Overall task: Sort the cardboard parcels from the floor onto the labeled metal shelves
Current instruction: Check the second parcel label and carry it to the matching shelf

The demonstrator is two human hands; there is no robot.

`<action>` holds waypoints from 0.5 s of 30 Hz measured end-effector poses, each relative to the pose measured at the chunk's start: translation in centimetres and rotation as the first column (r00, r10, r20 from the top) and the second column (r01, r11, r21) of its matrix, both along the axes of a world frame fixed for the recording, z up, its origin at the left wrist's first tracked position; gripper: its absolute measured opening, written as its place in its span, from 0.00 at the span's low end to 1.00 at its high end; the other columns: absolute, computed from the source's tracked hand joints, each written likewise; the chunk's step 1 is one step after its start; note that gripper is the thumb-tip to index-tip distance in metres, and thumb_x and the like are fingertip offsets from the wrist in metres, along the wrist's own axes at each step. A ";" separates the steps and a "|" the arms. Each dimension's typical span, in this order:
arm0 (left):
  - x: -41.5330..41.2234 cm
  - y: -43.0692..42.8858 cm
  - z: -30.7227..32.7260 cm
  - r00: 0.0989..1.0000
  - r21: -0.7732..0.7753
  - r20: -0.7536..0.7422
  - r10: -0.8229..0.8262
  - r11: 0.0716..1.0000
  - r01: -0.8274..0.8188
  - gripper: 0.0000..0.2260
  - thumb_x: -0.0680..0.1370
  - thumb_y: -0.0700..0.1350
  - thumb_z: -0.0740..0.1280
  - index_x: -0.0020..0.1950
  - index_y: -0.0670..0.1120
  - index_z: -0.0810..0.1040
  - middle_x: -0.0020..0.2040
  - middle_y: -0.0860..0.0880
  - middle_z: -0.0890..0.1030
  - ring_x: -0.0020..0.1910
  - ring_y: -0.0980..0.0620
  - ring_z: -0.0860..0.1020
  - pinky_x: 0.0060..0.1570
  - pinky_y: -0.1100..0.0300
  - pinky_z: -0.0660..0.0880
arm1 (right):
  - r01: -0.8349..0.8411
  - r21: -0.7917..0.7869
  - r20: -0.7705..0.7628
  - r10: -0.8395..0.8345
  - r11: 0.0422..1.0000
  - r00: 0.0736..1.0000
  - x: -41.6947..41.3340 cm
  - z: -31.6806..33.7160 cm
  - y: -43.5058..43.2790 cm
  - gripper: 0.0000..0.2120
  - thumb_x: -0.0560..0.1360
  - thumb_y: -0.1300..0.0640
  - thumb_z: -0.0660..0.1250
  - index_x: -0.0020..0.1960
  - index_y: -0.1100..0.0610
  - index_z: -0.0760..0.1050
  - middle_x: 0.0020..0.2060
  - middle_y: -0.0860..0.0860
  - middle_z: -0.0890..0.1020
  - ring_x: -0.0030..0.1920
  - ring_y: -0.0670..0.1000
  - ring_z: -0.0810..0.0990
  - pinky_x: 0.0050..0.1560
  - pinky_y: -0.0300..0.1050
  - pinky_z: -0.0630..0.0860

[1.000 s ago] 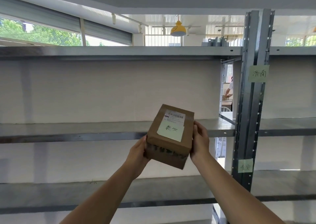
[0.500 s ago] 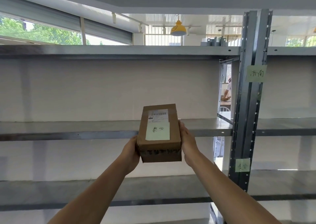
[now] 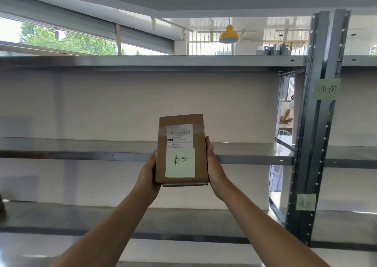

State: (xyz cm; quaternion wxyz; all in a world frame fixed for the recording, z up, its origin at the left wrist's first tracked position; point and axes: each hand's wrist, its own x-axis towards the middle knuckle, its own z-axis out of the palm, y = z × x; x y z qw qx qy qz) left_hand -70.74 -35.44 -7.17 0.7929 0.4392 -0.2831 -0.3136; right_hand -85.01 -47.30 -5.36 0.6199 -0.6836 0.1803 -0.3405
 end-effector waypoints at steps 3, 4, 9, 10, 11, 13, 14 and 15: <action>0.0 0.6 0.2 1.000 -0.019 0.000 -0.026 0.999 0.026 0.17 0.84 0.52 0.58 0.69 0.48 0.77 0.60 0.45 0.85 0.57 0.45 0.84 0.54 0.49 0.78 | 0.007 0.014 0.015 -0.007 1.000 1.000 0.1 0.3 0.9 0.18 0.80 0.33 0.42 0.51 0.21 0.71 0.54 0.37 0.82 0.55 0.38 0.79 0.54 0.38 0.75; 0.0 0.8 0.2 0.999 -0.025 0.004 -0.033 0.999 0.033 0.17 0.84 0.52 0.58 0.69 0.48 0.77 0.61 0.45 0.84 0.58 0.45 0.84 0.54 0.49 0.78 | 0.011 0.013 0.011 -0.012 1.000 1.000 0.3 0.3 0.9 0.19 0.80 0.32 0.43 0.54 0.24 0.73 0.56 0.39 0.83 0.57 0.40 0.80 0.58 0.41 0.75; 1.1 2.9 -0.1 1.000 -0.075 -0.023 -0.019 0.997 0.017 0.17 0.85 0.51 0.56 0.67 0.47 0.78 0.61 0.44 0.84 0.58 0.44 0.83 0.54 0.49 0.79 | -0.005 -0.060 0.007 0.005 0.998 1.000 2.2 0.6 2.3 0.25 0.79 0.31 0.43 0.75 0.31 0.59 0.69 0.41 0.75 0.67 0.43 0.74 0.63 0.43 0.72; 1.7 3.6 -0.4 0.999 -0.084 -0.036 -0.009 0.996 0.006 0.17 0.85 0.50 0.56 0.66 0.46 0.79 0.60 0.44 0.85 0.57 0.44 0.84 0.52 0.50 0.81 | -0.019 -0.091 0.006 0.020 0.996 1.000 2.9 0.7 3.0 0.25 0.80 0.32 0.43 0.75 0.31 0.57 0.69 0.39 0.74 0.68 0.42 0.73 0.60 0.40 0.73; 2.3 4.5 -0.6 0.999 -0.093 -0.049 -0.003 0.996 -0.002 0.16 0.85 0.49 0.56 0.64 0.46 0.80 0.58 0.44 0.85 0.55 0.44 0.85 0.49 0.51 0.82 | -0.038 -0.117 0.012 0.040 0.992 0.999 3.5 0.8 4.0 0.24 0.81 0.34 0.43 0.76 0.32 0.56 0.69 0.38 0.73 0.67 0.40 0.72 0.57 0.37 0.72; 4.0 6.5 -1.1 0.997 -0.099 -0.074 0.022 0.995 -0.029 0.16 0.85 0.48 0.55 0.63 0.46 0.80 0.58 0.43 0.85 0.54 0.44 0.85 0.44 0.52 0.83 | -0.079 -0.150 0.032 0.085 0.985 0.996 5.2 0.9 6.0 0.23 0.82 0.36 0.43 0.77 0.32 0.54 0.70 0.35 0.71 0.68 0.37 0.71 0.58 0.37 0.72; 5.0 7.6 -1.4 0.996 -0.098 -0.083 0.038 0.994 -0.046 0.16 0.84 0.48 0.55 0.64 0.46 0.80 0.59 0.43 0.85 0.54 0.43 0.85 0.44 0.52 0.83 | -0.097 -0.165 0.033 0.104 0.982 0.994 6.3 0.9 7.0 0.23 0.82 0.36 0.44 0.77 0.33 0.53 0.71 0.35 0.70 0.69 0.38 0.70 0.61 0.38 0.71; 6.0 8.9 -1.5 0.994 -0.093 -0.089 0.063 0.993 -0.071 0.16 0.84 0.48 0.55 0.64 0.46 0.79 0.59 0.43 0.85 0.54 0.44 0.85 0.43 0.52 0.83 | -0.112 -0.174 0.033 0.120 0.978 0.992 7.4 1.0 8.2 0.24 0.82 0.36 0.44 0.77 0.33 0.52 0.72 0.36 0.69 0.70 0.38 0.69 0.63 0.40 0.70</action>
